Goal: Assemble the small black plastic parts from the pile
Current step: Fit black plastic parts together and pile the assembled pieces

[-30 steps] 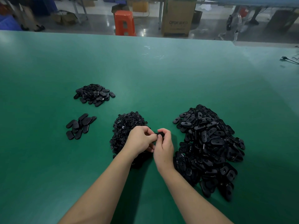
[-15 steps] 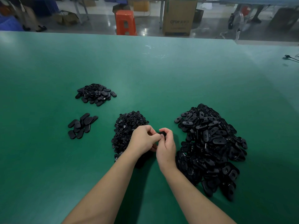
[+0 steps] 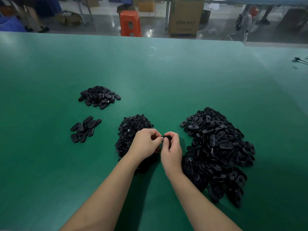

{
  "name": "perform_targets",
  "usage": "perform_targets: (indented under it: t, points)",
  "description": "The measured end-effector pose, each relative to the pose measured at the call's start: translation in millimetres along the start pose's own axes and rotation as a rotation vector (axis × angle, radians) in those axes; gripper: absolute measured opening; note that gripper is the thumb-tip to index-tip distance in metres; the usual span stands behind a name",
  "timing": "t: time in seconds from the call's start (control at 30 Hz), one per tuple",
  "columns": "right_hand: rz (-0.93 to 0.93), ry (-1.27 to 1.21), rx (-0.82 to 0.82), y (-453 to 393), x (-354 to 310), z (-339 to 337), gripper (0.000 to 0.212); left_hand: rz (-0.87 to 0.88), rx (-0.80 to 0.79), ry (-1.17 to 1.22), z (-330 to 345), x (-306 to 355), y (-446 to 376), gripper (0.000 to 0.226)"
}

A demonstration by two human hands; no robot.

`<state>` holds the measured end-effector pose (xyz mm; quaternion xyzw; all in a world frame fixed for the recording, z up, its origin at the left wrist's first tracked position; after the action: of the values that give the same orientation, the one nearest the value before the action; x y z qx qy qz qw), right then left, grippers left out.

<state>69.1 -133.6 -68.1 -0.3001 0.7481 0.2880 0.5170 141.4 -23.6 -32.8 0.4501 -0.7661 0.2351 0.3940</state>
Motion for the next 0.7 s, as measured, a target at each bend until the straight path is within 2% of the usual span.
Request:
perform_targets:
  t: [0.2,0.47,0.63,0.7]
  points:
    - [-0.006,0.004,-0.018,0,1,1,0.015,0.028,-0.001,-0.043,-3,0,2,0.015]
    - [0.056,-0.067,-0.027,0,4,3,0.024,0.018,0.039,0.081,0,2,4,0.008]
    - [0.076,-0.118,-0.006,0,4,1,0.020,0.134,0.028,-0.114,-1,8,2,0.003]
    - [0.077,-0.142,0.013,-1,4,0,0.019,0.192,0.089,-0.153,-8,10,2,0.003]
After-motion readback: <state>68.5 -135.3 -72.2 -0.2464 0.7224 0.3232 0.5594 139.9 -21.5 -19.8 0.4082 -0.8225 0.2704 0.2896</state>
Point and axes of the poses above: each hand's wrist, its own y-axis away from the middle knuckle, its own z-axis out of the palm, x = y × z, the point moved 7 cm from there along -y, towards the middle knuckle, and after that the axes turned 11 degrees about z, right-handed, at the moved point
